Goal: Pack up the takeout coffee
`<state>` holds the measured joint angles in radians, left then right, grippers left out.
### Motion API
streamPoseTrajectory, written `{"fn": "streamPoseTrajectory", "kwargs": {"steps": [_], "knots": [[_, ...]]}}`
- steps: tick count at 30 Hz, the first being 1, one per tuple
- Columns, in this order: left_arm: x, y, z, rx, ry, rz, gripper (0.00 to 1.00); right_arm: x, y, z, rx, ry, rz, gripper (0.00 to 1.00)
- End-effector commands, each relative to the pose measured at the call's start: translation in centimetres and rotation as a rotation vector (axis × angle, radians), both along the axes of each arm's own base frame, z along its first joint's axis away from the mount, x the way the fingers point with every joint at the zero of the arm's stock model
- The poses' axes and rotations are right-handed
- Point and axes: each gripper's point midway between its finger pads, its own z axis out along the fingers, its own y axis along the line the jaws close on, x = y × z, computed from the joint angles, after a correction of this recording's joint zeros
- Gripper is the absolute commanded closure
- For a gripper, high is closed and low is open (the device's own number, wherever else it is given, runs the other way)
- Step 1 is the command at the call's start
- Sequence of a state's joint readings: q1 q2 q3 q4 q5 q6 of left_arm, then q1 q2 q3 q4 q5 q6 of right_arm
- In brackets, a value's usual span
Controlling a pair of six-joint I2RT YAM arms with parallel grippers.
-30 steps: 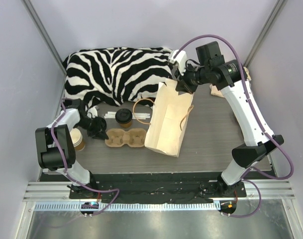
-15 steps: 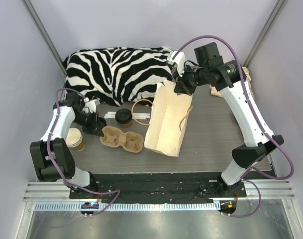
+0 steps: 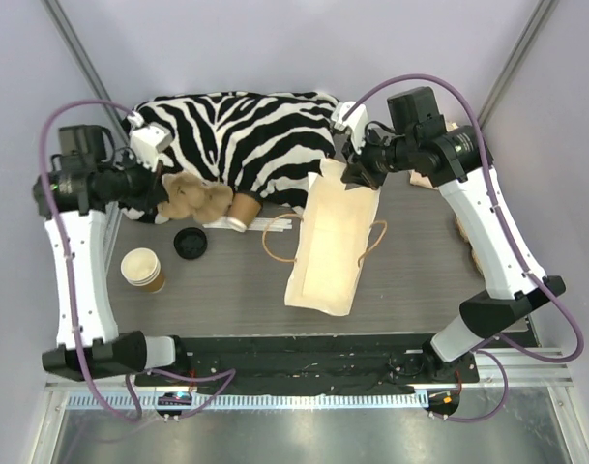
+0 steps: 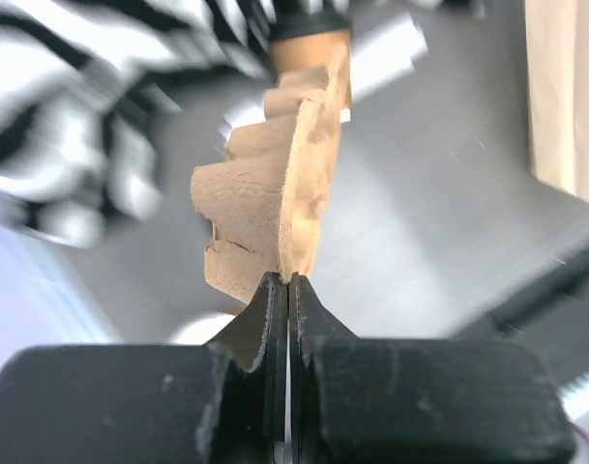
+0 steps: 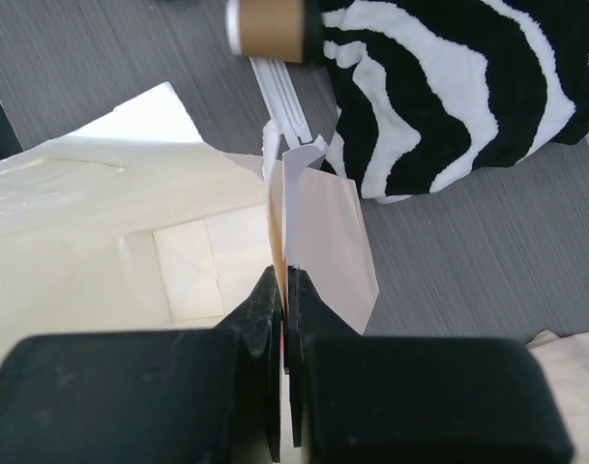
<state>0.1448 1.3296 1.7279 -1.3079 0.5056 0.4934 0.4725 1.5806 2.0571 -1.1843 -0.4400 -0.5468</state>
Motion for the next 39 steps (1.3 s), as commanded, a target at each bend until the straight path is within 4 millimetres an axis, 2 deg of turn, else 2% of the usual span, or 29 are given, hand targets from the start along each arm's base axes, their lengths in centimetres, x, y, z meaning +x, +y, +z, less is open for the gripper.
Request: {"fn": "streamPoseTrajectory", "kwargs": {"steps": [1,2,3,7,8,10,11,13,15,18,20,22,23,26,27,29,31,35,39], "knots": [[-4.5,-0.6,7.4,0.1,-0.212,-0.106,1.0,-1.0,0.6,1.9,0.055,-0.066,0.031,0.99],[-4.6,-0.7,8.8,0.109,-0.26,-0.109,1.0,-1.2,0.7,1.9,0.057,-0.067,0.036,0.99],[-5.0,-1.0,11.2,0.124,-0.346,-0.12,1.0,-1.1,0.9,1.5,0.056,-0.061,0.038,0.99],[-6.2,-2.5,17.1,0.125,-0.609,-0.186,1.0,-1.1,1.1,0.9,0.056,-0.056,0.04,0.99],[-7.5,-3.0,18.6,0.13,-0.687,-0.197,1.0,-1.1,1.1,0.8,0.057,-0.055,0.034,0.99],[-8.4,-3.8,21.3,0.13,-0.816,-0.231,1.0,-1.1,1.2,0.4,0.052,-0.052,0.034,0.99],[-9.9,-4.7,22.6,0.114,-0.878,-0.263,1.0,-1.2,1.2,0.5,0.053,-0.056,0.033,0.99],[-11.2,-5.9,24.9,0.07,-0.97,-0.301,1.0,-1.2,1.3,0.4,0.055,-0.057,0.029,0.99],[-13.5,-7.9,27.1,0.005,-1.062,-0.395,1.0,-1.3,1.5,0.7,0.064,-0.061,0.027,0.99],[-16.0,-10.3,29.0,-0.139,-1.088,-0.508,1.0,-1.2,1.8,1.2,0.076,-0.065,0.023,0.99],[-17.2,-11.4,29.5,-0.208,-1.063,-0.573,1.0,-1.3,2.1,1.8,0.084,-0.079,0.025,0.99],[-17.2,-11.5,29.4,-0.255,-1.009,-0.561,1.0,-1.5,2.4,2.1,0.089,-0.083,0.031,0.99],[-17.3,-11.8,29.0,-0.258,-0.989,-0.608,1.0,-1.6,2.4,2.3,0.089,-0.088,0.032,0.99],[-16.9,-11.3,28.0,-0.224,-0.969,-0.59,1.0,-2.0,2.8,2.4,0.085,-0.092,0.041,0.99],[-17.6,-11.7,27.5,-0.213,-0.96,-0.62,1.0,-2.0,2.8,2.3,0.08,-0.094,0.039,0.99],[-17.3,-11.3,26.6,-0.186,-0.94,-0.606,1.0,-2.2,3.1,2.3,0.077,-0.095,0.044,0.99],[-18.3,-11.8,25.5,-0.142,-0.933,-0.633,1.0,-2.2,3.2,2.1,0.069,-0.095,0.042,0.99],[-18.1,-11.6,23.9,-0.137,-0.894,-0.619,1.0,-1.8,3.5,1.5,0.045,-0.09,0.029,0.99],[-16.7,-10.6,24.0,-0.24,-0.805,-0.541,1.0,-1.0,3.4,0.7,0.027,-0.083,-0.001,0.99]]}}
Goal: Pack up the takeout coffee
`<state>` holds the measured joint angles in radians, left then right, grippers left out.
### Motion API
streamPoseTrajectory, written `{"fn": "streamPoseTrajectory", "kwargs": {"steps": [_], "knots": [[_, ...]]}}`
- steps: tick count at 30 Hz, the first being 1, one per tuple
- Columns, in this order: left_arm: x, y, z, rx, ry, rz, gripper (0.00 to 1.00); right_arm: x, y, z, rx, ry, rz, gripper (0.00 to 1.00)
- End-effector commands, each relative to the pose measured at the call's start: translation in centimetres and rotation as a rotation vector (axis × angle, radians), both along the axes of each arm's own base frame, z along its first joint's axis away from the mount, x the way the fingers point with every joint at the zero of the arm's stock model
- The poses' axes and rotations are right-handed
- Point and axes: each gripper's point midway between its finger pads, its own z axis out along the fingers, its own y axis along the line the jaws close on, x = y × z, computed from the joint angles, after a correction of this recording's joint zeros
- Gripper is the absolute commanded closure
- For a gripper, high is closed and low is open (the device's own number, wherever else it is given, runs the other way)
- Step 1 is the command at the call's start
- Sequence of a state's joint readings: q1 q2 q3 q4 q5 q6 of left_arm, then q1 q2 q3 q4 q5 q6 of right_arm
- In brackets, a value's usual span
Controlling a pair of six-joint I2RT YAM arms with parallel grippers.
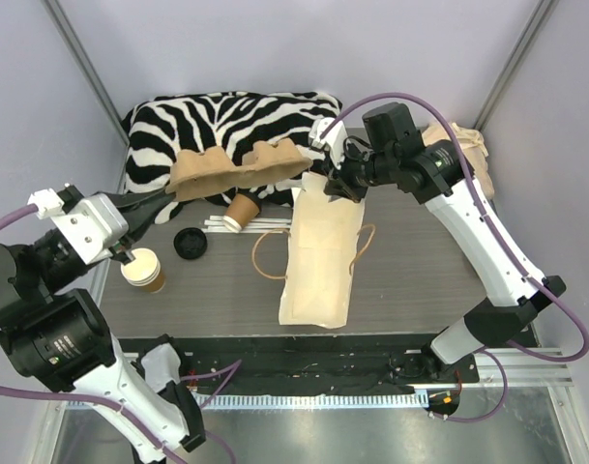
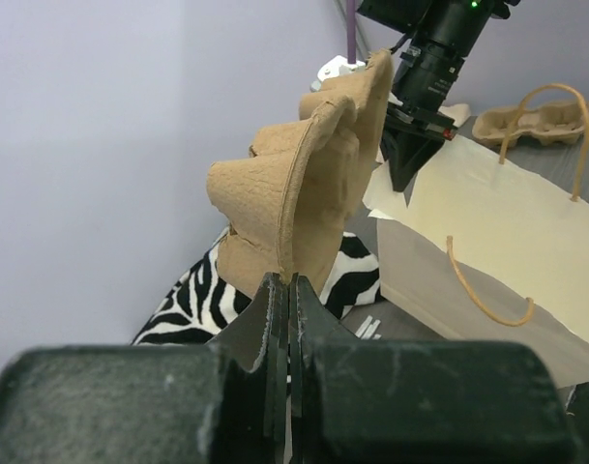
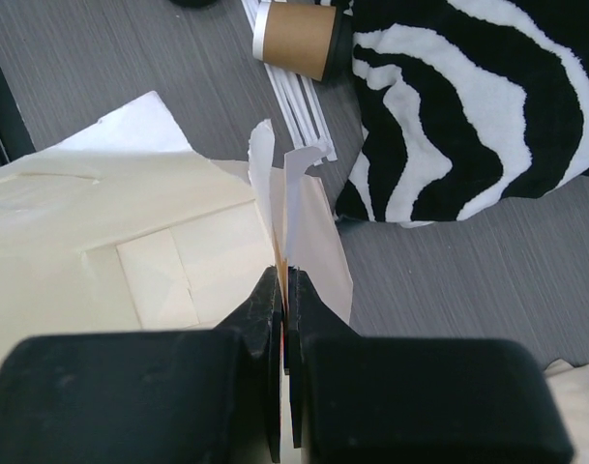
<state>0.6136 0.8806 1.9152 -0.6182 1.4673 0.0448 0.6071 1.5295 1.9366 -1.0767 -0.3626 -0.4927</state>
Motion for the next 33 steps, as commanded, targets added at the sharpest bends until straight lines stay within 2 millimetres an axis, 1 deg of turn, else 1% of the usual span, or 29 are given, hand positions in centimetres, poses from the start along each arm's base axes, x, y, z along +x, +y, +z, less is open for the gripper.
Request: {"fn": "streamPoseTrajectory", "kwargs": {"steps": [1,2,4,5,6,7,8,9,10,11,12,13,14,15,16,17,18,20,21,22,23,24,26,28,29,30,32,33], "knots": [[-0.4,-0.4,-0.5,-0.031,0.139,-0.118,1.0,1.4,0.1,1.3,0.019,-0.058,-0.053,0.99],[1.4,1.0,-0.2,-0.082,0.187,-0.101,1.0,1.8,-0.1,0.7,0.0,-0.054,-0.07,0.99],[2.7,1.9,0.6,-0.161,0.262,-0.076,1.0,2.1,-0.2,0.1,-0.011,-0.047,-0.085,0.99],[4.7,3.3,1.0,-0.217,0.302,-0.047,1.0,2.2,-0.2,-0.4,-0.021,-0.039,-0.089,0.99],[5.5,3.6,1.3,-0.25,0.33,-0.051,1.0,2.3,-0.2,-0.6,-0.018,-0.029,-0.099,0.99],[5.8,3.5,2.0,-0.308,0.38,-0.048,1.0,2.5,-0.2,-0.8,-0.021,-0.026,-0.104,0.99],[7.8,4.6,2.4,-0.355,0.401,-0.034,1.0,2.7,-0.2,-1.2,-0.032,-0.021,-0.111,0.99],[8.6,4.7,2.7,-0.385,0.427,-0.044,1.0,2.8,-0.2,-1.2,-0.033,-0.021,-0.115,0.99],[8.8,4.0,3.1,-0.425,0.47,-0.078,1.0,3.0,-0.6,-1.4,-0.033,-0.014,-0.126,0.99],[9.7,4.0,3.2,-0.443,0.483,-0.086,1.0,3.2,-0.7,-1.6,-0.033,-0.01,-0.132,0.99],[11.1,3.7,3.2,-0.472,0.506,-0.103,1.0,3.4,-0.9,-1.7,-0.032,-0.005,-0.142,0.99],[11.4,3.4,3.6,-0.479,0.503,-0.109,1.0,3.8,-1.4,-2.0,-0.034,0.006,-0.159,0.99],[11.8,3.0,3.8,-0.495,0.515,-0.122,1.0,3.8,-1.6,-2.0,-0.03,0.008,-0.165,0.99],[12.8,2.2,3.7,-0.512,0.543,-0.149,1.0,3.9,-1.9,-1.9,-0.024,0.01,-0.17,0.99],[12.8,1.6,4.2,-0.515,0.544,-0.169,1.0,4.2,-2.5,-2.0,-0.021,0.017,-0.189,0.99],[13.1,1.0,4.1,-0.523,0.562,-0.186,1.0,4.4,-2.8,-2.0,-0.018,0.021,-0.2,0.99],[13.4,-0.3,4.0,-0.523,0.584,-0.222,1.0,4.4,-3.0,-1.9,-0.011,0.025,-0.203,0.99],[13.8,-1.4,3.1,-0.522,0.634,-0.224,1.0,5.0,-4.0,-2.1,-0.007,0.033,-0.233,0.99],[12.7,-3.0,3.4,-0.446,0.562,-0.26,1.0,5.1,-4.2,-2.2,-0.005,0.04,-0.238,0.99],[14.4,-3.0,1.0,-0.458,0.661,-0.172,1.0,5.1,-4.5,-2.4,-0.001,0.047,-0.242,0.99],[14.1,-4.1,0.3,-0.388,0.629,-0.186,1.0,5.3,-4.9,-2.5,0.0,0.053,-0.253,0.99],[13.4,-5.4,-0.1,-0.369,0.652,-0.206,1.0,5.3,-5.1,-2.6,0.001,0.056,-0.257,0.99],[13.6,-5.4,-0.6,-0.372,0.668,-0.188,1.0,5.4,-5.8,-2.9,0.006,0.069,-0.271,0.99],[13.6,-5.2,-1.0,-0.335,0.635,-0.17,1.0,5.2,-6.2,-3.1,0.015,0.08,-0.273,0.99],[12.6,-5.9,-0.8,-0.301,0.61,-0.194,1.0,5.3,-6.6,-3.1,0.019,0.083,-0.283,0.99],[11.8,-6.0,-2.1,-0.235,0.603,-0.196,1.0,5.4,-7.1,-3.3,0.02,0.09,-0.293,0.99],[10.6,-6.5,-3.7,-0.162,0.618,-0.209,1.0,5.4,-7.5,-3.1,0.026,0.083,-0.292,0.99],[9.9,-6.2,-5.2,-0.107,0.632,-0.213,1.0,5.4,-7.6,-2.9,0.027,0.074,-0.29,0.99]]}}
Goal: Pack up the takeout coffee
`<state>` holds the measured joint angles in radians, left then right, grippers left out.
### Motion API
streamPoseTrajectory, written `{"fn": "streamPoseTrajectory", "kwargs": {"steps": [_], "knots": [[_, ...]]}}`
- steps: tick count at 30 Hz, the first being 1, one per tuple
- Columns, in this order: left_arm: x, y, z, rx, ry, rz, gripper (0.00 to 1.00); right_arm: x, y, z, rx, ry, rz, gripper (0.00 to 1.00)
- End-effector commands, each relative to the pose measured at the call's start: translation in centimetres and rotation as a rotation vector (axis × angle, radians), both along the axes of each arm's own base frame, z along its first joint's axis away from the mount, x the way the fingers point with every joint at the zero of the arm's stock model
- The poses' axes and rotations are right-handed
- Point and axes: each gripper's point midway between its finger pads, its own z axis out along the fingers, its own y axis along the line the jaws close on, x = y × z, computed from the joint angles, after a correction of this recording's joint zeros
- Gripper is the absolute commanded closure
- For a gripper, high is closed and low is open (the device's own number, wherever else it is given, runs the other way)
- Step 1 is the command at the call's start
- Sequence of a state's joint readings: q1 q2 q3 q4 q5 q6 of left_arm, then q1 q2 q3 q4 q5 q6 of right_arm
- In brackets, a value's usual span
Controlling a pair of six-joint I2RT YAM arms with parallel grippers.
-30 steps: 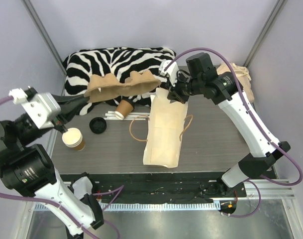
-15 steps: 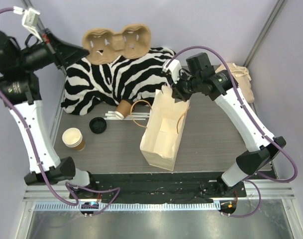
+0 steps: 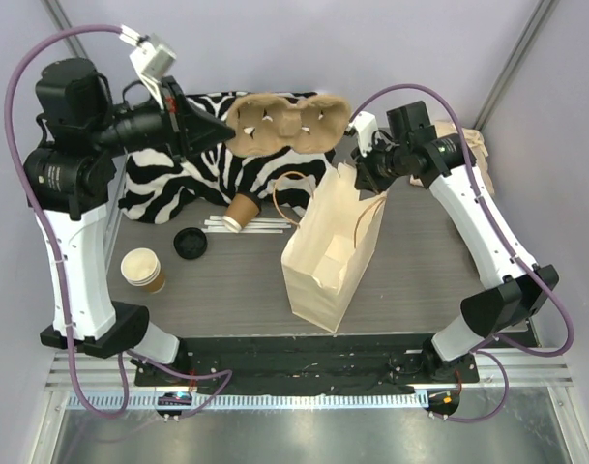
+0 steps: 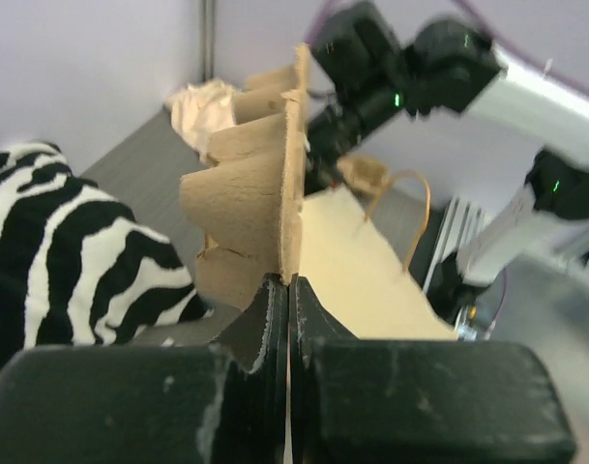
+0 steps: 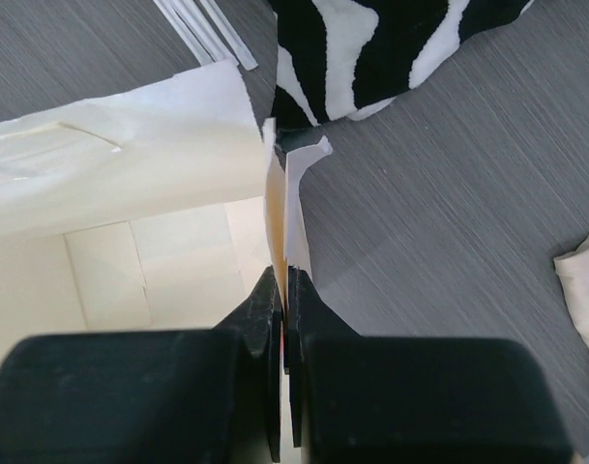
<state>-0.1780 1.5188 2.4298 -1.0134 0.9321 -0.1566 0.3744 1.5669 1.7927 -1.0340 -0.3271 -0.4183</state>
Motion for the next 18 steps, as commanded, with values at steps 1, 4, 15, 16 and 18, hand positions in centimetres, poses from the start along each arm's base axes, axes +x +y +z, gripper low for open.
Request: {"fn": "streamPoseTrajectory", "kwargs": {"steps": [1,4,15,16,18], "knots": [[-2.9,0.4,-4.8,0.213,-0.03,-0.048,1.0,-0.4,-0.2,3.5,0.068,-0.102,0.015,0.99],[-4.7,0.2,-7.6,0.353,-0.065,-0.076,1.0,-0.2,0.1,4.0,0.083,-0.12,0.025,0.99],[-8.3,-1.7,-12.2,0.733,-0.2,-0.171,1.0,-0.2,2.3,6.3,0.05,-0.176,0.119,0.99],[-7.6,-1.4,-12.6,0.796,-0.222,-0.128,1.0,-0.4,2.4,6.5,0.03,-0.19,0.121,0.99],[-8.5,-2.5,-12.8,0.849,-0.29,-0.167,1.0,-1.3,3.7,6.5,0.002,-0.208,0.167,0.99]]}}
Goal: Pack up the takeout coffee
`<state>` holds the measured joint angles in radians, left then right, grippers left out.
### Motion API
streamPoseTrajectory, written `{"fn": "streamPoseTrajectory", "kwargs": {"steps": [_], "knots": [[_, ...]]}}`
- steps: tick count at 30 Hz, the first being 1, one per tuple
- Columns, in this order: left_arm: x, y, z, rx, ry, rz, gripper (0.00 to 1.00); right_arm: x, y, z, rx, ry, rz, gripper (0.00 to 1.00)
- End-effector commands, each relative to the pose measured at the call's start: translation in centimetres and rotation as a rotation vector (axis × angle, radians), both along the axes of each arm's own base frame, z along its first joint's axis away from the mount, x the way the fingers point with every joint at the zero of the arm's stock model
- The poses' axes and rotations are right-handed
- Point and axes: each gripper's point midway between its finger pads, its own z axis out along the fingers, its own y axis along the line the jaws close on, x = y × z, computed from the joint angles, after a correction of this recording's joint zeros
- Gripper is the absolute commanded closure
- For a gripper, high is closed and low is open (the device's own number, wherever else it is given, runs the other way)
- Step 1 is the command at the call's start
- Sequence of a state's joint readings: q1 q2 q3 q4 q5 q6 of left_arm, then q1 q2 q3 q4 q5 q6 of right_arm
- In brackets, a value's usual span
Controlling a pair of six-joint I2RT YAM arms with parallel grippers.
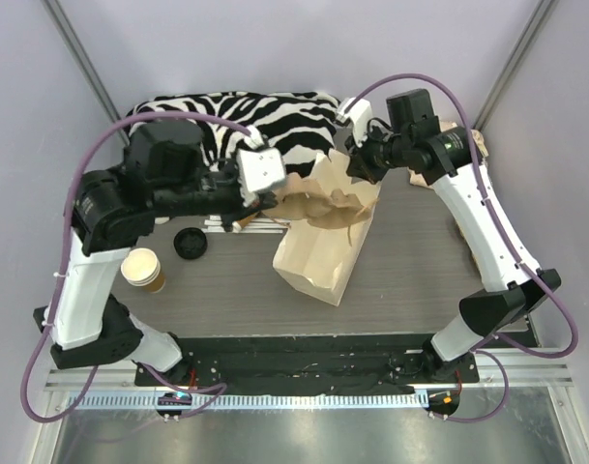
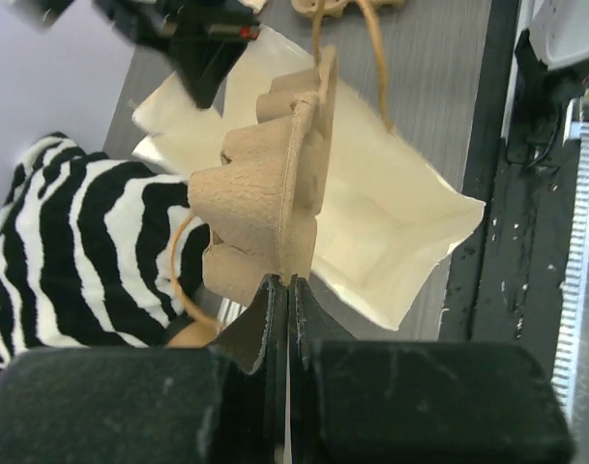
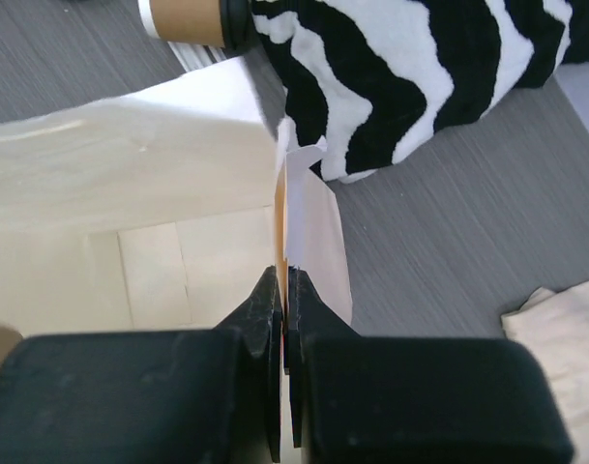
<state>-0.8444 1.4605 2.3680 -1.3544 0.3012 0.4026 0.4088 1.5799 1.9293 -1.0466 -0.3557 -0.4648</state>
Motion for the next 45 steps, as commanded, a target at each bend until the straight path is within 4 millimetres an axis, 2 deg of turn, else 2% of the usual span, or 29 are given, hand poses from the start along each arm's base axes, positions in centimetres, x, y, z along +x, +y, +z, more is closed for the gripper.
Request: {"fn": "streamPoseTrajectory", "kwargs": {"steps": [1,2,3,8,13,15,19,25,30,33,39,42,45], "knots": [[-0.2,3.4,-4.7,0.364,-0.078,0.094,1.0,-1.6,2.1,2.0,-0.055,-0.101,0.076,0.99],[-1.0,2.8,-4.7,0.383,-0.102,0.063,1.0,-2.0,2.3,2.0,-0.062,-0.105,0.087,0.99],[-1.1,2.9,-5.0,0.42,-0.124,0.053,1.0,-2.5,2.9,1.7,-0.066,-0.099,0.104,0.99],[-1.4,2.6,-6.6,0.591,-0.242,0.018,1.0,-3.4,3.2,1.8,-0.065,-0.108,0.131,0.99],[-1.5,2.8,-6.6,0.629,-0.291,0.011,1.0,-3.9,3.3,2.2,-0.053,-0.126,0.144,0.99],[-1.6,2.9,-7.3,0.694,-0.339,-0.002,1.0,-4.0,3.3,2.3,-0.057,-0.132,0.143,0.99],[-2.3,1.8,-7.5,0.704,-0.363,-0.046,1.0,-3.7,3.5,2.8,-0.052,-0.155,0.113,0.99],[-3.1,0.1,-10.5,0.788,-0.316,-0.117,1.0,-4.5,4.2,5.0,-0.008,-0.213,0.086,0.99],[-2.7,-1.2,-10.8,0.814,-0.334,-0.138,1.0,-5.5,4.5,6.1,0.017,-0.234,0.097,0.99],[-3.3,-2.0,-11.6,0.807,-0.29,-0.166,1.0,-5.9,4.7,6.1,0.018,-0.236,0.099,0.99],[-5.1,-2.4,-15.6,0.876,-0.158,-0.246,1.0,-7.1,4.9,6.7,0.035,-0.248,0.123,0.99],[-5.2,-2.8,-16.5,0.881,-0.109,-0.252,1.0,-7.6,5.2,6.6,0.045,-0.238,0.131,0.99],[-4.4,-2.6,-17.9,0.922,-0.063,-0.228,1.0,-7.8,5.4,6.2,0.048,-0.221,0.126,0.99]]}}
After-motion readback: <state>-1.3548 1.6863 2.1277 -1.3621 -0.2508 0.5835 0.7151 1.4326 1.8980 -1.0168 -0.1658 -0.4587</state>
